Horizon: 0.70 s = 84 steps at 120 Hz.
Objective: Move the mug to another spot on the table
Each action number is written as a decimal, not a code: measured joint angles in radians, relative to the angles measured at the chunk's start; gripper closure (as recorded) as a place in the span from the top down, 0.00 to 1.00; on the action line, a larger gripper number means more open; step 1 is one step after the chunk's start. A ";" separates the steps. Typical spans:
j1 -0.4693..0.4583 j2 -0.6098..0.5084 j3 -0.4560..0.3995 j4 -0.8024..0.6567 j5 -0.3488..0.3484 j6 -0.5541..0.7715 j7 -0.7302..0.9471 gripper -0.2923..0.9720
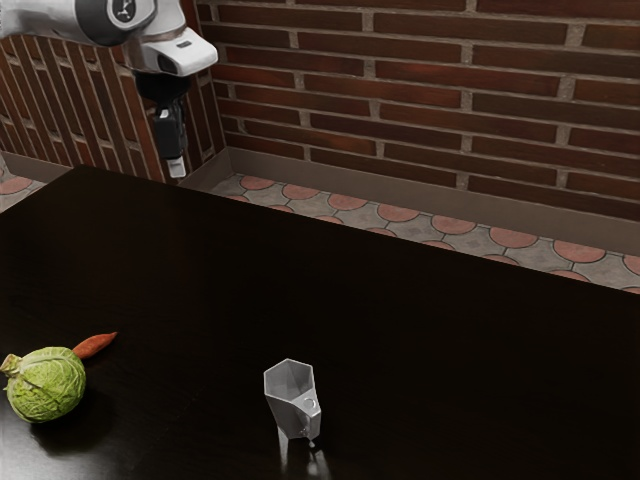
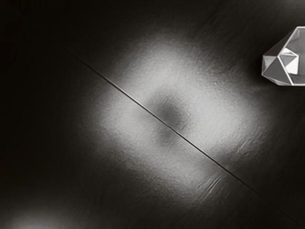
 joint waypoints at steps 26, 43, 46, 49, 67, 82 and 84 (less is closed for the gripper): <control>0.000 0.002 -0.002 -0.001 0.001 0.000 0.004 0.77; -0.019 0.014 -0.019 -0.019 0.001 0.000 0.003 0.77; -0.032 0.015 -0.024 -0.032 0.001 0.000 0.002 0.77; -0.042 0.014 -0.036 -0.048 0.001 0.001 0.001 0.77; -0.094 0.009 -0.151 -0.136 0.013 0.039 0.020 0.77; -0.117 0.020 -0.168 -0.225 0.040 0.133 0.072 0.77; -0.112 0.019 -0.170 -0.244 0.044 0.151 0.081 0.77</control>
